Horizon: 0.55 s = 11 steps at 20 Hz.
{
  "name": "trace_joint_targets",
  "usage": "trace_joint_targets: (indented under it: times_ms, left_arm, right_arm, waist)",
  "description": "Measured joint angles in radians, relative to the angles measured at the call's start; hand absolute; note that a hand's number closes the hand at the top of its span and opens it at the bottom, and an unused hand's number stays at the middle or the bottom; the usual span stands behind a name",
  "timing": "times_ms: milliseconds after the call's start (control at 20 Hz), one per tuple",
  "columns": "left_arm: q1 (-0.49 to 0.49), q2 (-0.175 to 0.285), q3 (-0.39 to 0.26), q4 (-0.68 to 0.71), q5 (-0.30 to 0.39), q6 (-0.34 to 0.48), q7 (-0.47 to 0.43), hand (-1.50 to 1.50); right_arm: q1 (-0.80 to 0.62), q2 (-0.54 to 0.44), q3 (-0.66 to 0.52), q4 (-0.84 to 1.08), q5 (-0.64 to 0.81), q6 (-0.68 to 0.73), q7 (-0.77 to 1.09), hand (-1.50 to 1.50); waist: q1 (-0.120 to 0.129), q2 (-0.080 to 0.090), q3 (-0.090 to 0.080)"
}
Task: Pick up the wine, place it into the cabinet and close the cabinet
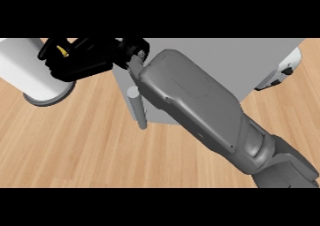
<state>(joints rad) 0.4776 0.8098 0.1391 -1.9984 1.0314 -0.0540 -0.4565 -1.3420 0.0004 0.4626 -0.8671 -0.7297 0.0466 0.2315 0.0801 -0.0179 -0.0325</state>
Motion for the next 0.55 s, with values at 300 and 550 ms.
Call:
trace_joint_targets:
  times_ms: [300, 550]
  left_arm:
    - [-0.023, -0.004, -0.020, -0.025, 0.020, -0.006, 0.021, -1.50]
    - [-0.036, -0.011, -0.045, -0.044, 0.032, 0.001, 0.039, -1.50]
  right_arm:
    - [0.002, 0.000, 0.004, 0.015, -0.014, 0.024, -0.052, 1.50]
    - [-0.001, 0.000, 0.017, 0.018, -0.028, 0.030, -0.089, 1.50]
  waist:
    - [-0.007, -0.004, -0.011]
    - [-0.018, -0.002, -0.019]
